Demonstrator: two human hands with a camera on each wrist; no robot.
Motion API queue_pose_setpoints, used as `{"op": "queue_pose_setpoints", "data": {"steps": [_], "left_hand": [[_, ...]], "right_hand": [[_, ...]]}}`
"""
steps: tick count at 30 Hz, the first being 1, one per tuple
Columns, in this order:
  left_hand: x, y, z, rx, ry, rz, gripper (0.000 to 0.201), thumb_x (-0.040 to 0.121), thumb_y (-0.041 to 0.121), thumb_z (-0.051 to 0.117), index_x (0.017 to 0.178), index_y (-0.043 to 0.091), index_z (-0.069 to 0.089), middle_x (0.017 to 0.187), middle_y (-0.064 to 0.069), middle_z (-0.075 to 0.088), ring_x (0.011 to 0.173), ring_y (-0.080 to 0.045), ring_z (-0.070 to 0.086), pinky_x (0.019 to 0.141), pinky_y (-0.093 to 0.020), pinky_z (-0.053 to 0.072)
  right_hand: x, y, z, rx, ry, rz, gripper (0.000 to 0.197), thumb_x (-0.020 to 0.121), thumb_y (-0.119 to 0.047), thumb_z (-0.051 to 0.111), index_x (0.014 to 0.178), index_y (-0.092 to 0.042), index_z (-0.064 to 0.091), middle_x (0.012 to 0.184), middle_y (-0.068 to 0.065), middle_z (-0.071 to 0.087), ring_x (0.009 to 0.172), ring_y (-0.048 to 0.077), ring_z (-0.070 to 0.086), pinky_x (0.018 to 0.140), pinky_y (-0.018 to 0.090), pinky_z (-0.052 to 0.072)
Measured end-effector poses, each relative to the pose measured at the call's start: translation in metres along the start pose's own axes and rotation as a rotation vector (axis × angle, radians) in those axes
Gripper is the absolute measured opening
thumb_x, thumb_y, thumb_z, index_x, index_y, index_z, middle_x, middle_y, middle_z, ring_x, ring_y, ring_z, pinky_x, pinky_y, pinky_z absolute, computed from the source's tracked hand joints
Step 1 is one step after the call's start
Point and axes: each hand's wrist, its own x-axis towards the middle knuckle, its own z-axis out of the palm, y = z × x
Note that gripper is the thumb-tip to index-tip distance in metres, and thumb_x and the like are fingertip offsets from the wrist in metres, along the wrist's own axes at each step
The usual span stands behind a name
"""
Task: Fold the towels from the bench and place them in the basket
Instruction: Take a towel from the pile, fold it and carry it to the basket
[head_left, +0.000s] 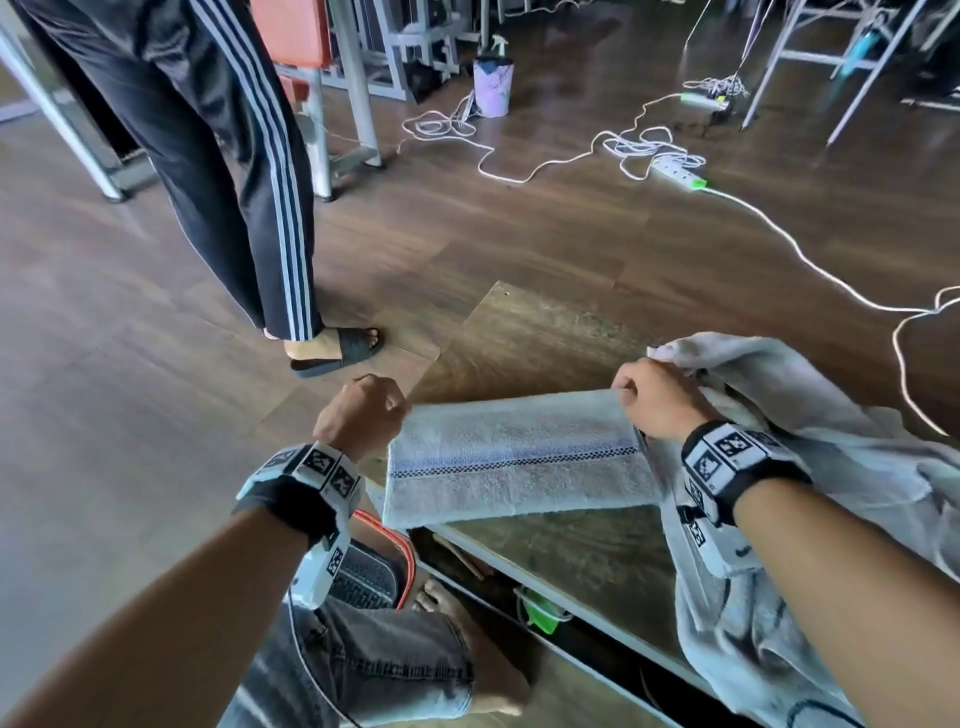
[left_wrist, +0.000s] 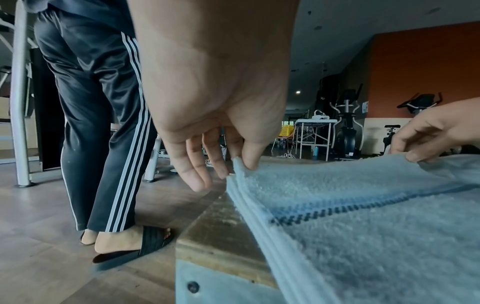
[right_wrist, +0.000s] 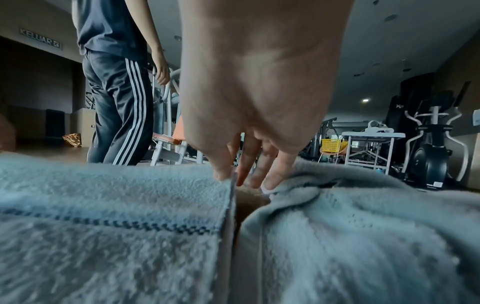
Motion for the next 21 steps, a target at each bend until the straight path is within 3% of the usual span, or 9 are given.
{"op": "queue_pose_setpoints", "data": {"steps": [3, 6, 10, 13, 17, 19, 21], "left_hand": [[0.004, -0.005, 0.014, 0.002, -0.045, 0.001, 0.019, 0.093, 0.027, 0.062, 0.11, 0.021, 0.064, 0.108, -0.004, 0.064, 0.086, -0.019, 0.061, 0.072, -0.033, 0.054], [0.005, -0.007, 0.021, 0.022, -0.036, 0.013, 0.027, 0.091, 0.029, 0.065, 0.115, 0.017, 0.064, 0.109, -0.006, 0.059, 0.086, -0.019, 0.058, 0.072, -0.034, 0.053], [0.003, -0.005, 0.015, 0.025, -0.033, 0.025, 0.016, 0.089, 0.028, 0.068, 0.102, 0.019, 0.067, 0.102, -0.004, 0.059, 0.078, -0.018, 0.063, 0.068, -0.037, 0.058], [-0.001, -0.001, 0.001, 0.029, -0.035, 0.039, 0.009, 0.089, 0.03, 0.068, 0.095, 0.023, 0.065, 0.099, -0.001, 0.067, 0.075, -0.013, 0.064, 0.061, -0.029, 0.053], [-0.01, 0.014, -0.031, -0.018, 0.028, 0.091, 0.008, 0.088, 0.027, 0.07, 0.093, 0.02, 0.07, 0.096, -0.001, 0.071, 0.079, -0.013, 0.066, 0.065, -0.028, 0.052], [-0.016, 0.021, -0.05, -0.06, 0.104, 0.156, 0.006, 0.088, 0.024, 0.071, 0.091, 0.018, 0.072, 0.094, 0.001, 0.07, 0.077, -0.011, 0.064, 0.06, -0.021, 0.047], [-0.024, 0.024, -0.067, -0.119, 0.213, 0.218, 0.006, 0.085, 0.026, 0.073, 0.087, 0.021, 0.071, 0.091, 0.004, 0.069, 0.076, -0.011, 0.063, 0.06, -0.022, 0.046]], "right_hand": [[0.004, 0.004, 0.018, 0.027, -0.017, -0.021, 0.017, 0.097, -0.009, 0.047, 0.089, -0.019, 0.059, 0.094, -0.001, 0.061, 0.083, 0.026, 0.058, 0.071, 0.036, 0.049], [0.004, 0.009, 0.026, 0.048, 0.0, -0.016, 0.017, 0.096, -0.009, 0.051, 0.109, -0.016, 0.059, 0.106, -0.004, 0.055, 0.093, 0.025, 0.059, 0.08, 0.042, 0.054], [-0.001, 0.006, 0.019, -0.026, 0.037, -0.034, 0.016, 0.091, -0.008, 0.055, 0.085, -0.022, 0.058, 0.098, 0.004, 0.063, 0.091, 0.026, 0.058, 0.078, 0.041, 0.052], [-0.008, 0.002, 0.006, 0.013, 0.073, -0.043, 0.022, 0.09, -0.007, 0.053, 0.077, -0.025, 0.057, 0.092, 0.002, 0.062, 0.083, 0.023, 0.058, 0.07, 0.035, 0.049], [-0.022, -0.009, -0.027, 0.108, 0.198, -0.061, 0.021, 0.088, -0.004, 0.054, 0.078, -0.02, 0.063, 0.088, 0.001, 0.058, 0.08, 0.021, 0.057, 0.073, 0.033, 0.046], [-0.033, -0.015, -0.046, 0.155, 0.312, -0.071, 0.018, 0.086, -0.003, 0.056, 0.081, -0.018, 0.065, 0.088, 0.001, 0.057, 0.078, 0.021, 0.057, 0.073, 0.034, 0.047], [-0.049, -0.017, -0.06, 0.206, 0.426, -0.103, 0.019, 0.083, -0.001, 0.057, 0.084, -0.018, 0.066, 0.09, 0.0, 0.055, 0.076, 0.019, 0.055, 0.069, 0.032, 0.043]]}}
